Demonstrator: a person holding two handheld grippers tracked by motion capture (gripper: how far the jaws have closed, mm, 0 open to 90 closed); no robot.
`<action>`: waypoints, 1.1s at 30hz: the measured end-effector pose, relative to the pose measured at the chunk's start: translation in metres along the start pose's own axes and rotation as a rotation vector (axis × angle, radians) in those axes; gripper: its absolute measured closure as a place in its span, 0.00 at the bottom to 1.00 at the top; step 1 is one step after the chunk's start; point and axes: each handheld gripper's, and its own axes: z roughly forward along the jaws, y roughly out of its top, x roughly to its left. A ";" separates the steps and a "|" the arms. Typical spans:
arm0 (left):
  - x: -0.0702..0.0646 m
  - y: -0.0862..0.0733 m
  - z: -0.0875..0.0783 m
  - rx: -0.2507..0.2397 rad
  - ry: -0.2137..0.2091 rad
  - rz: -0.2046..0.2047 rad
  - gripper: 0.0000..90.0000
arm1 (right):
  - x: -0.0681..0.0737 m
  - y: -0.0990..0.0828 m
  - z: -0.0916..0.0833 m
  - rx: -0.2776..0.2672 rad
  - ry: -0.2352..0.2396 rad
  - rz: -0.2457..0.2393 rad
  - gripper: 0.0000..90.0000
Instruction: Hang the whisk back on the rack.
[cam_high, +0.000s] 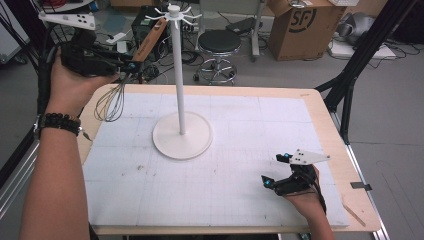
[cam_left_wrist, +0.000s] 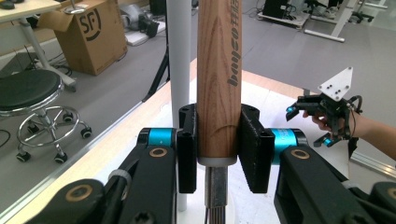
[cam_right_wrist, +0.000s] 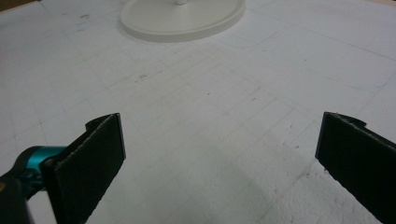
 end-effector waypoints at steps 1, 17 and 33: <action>0.000 -0.001 0.002 0.000 0.000 -0.002 0.79 | 0.000 0.000 0.000 0.001 0.001 0.000 0.00; -0.001 -0.007 0.038 0.044 0.011 -0.012 0.79 | 0.001 0.000 0.000 0.004 -0.001 -0.005 0.00; -0.005 -0.015 0.042 -0.017 0.034 -0.050 0.54 | -0.001 -0.001 -0.004 -0.014 -0.007 -0.007 0.00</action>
